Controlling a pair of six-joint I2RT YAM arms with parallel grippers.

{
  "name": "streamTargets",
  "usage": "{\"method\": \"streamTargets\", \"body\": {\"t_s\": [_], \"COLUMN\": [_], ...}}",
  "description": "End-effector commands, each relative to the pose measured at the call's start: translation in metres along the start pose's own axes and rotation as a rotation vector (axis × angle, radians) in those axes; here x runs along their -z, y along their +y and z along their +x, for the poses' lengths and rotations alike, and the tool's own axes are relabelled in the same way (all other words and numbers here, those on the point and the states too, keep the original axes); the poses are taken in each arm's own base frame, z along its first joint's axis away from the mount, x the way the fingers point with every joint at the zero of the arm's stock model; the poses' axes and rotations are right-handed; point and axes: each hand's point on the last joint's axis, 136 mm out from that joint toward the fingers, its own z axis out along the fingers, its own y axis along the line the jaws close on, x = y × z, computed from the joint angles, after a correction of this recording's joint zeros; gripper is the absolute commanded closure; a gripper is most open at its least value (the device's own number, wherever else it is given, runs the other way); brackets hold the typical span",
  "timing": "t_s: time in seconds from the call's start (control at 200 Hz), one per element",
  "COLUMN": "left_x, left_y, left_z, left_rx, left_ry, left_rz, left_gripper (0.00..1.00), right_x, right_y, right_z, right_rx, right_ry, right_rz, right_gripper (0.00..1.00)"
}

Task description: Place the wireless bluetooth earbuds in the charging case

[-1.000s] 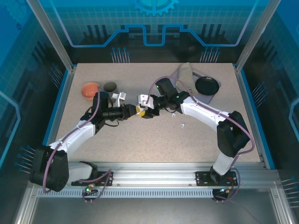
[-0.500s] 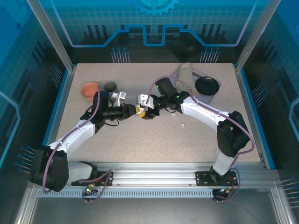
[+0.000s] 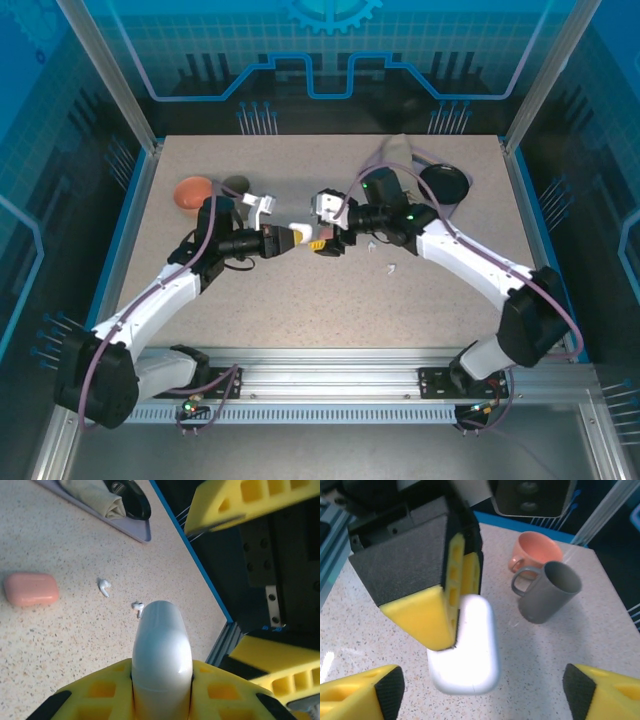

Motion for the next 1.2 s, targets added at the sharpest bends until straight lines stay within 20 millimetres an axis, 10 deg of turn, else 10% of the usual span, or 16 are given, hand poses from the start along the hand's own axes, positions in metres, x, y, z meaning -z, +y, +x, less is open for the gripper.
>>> {"method": "streamTargets", "body": {"t_s": [0.0, 0.62, 0.96, 1.196], "left_x": [0.006, 0.017, 0.012, 0.008], "left_y": [-0.026, -0.1, -0.107, -0.108], "left_z": [-0.014, -0.004, 0.006, 0.009], "left_rx": [-0.226, -0.919, -1.063, -1.067], "left_ry": [-0.049, -0.167, -0.15, -0.124], "left_rz": [0.027, 0.122, 0.146, 0.15], "left_gripper": [0.98, 1.0, 1.0, 1.0], "right_x": [0.028, 0.142, 0.121, 0.097], "right_y": [-0.005, 0.012, 0.061, 0.055], "right_z": [-0.014, -0.044, -0.037, -0.049], "right_rx": [0.006, -0.025, 0.171, 0.265], "right_ry": [-0.062, -0.254, -0.153, -0.086], "right_rz": [0.071, 0.422, 0.273, 0.262], "right_gripper": [0.01, 0.0, 0.0, 0.1]}}
